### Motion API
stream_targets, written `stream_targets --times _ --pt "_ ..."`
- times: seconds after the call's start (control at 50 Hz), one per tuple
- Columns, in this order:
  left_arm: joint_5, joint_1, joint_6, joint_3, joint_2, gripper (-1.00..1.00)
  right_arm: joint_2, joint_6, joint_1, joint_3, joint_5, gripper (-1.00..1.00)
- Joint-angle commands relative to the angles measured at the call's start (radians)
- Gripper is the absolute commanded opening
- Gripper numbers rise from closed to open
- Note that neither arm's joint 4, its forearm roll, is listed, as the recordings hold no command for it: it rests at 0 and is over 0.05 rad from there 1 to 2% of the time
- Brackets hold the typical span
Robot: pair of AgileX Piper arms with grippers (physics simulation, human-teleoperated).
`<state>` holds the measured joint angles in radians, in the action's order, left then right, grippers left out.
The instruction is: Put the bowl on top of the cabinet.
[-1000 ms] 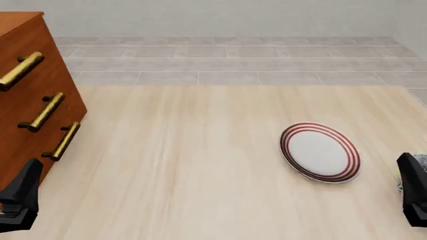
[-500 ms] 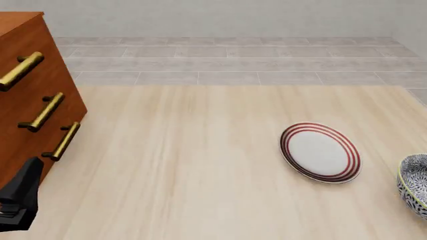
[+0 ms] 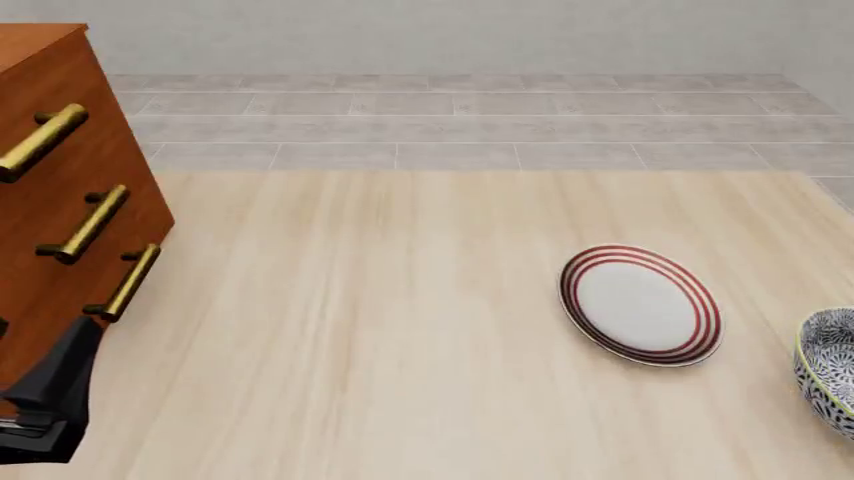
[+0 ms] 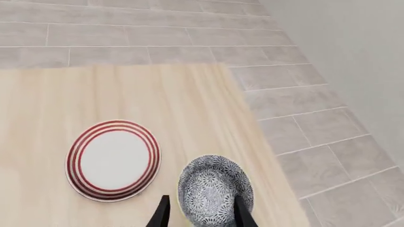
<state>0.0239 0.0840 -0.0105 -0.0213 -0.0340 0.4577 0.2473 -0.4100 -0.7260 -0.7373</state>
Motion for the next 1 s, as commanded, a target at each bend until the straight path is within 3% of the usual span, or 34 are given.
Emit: stream_targets --times 0.02,0.06,0.12,0.22,0.48,0.7,1.0 --pt "0.027 0.008 0.004 0.01 -0.012 1.0 0.084 0.035 -0.086 -0.097 -0.072 1.0" --pt "0.027 0.007 0.002 0.01 -0.014 1.0 0.082 0.033 -0.084 -0.103 -0.08 1.0" --pt "0.039 0.006 -0.003 0.016 -0.024 1.0 0.117 0.094 -0.15 -0.093 -0.057 1.0" --pt "0.032 0.016 -0.004 0.012 -0.022 1.0 0.181 0.149 -0.231 -0.046 0.014 1.0" --pt "0.008 0.014 -0.002 0.005 -0.004 1.0 0.278 0.172 -0.296 0.009 0.111 1.0" --pt "-0.012 0.014 0.006 -0.006 0.004 1.0 0.345 0.191 -0.299 0.105 0.204 1.0" --pt "0.005 0.015 0.016 0.0 -0.012 1.0 0.488 0.244 -0.365 0.111 0.321 1.0"
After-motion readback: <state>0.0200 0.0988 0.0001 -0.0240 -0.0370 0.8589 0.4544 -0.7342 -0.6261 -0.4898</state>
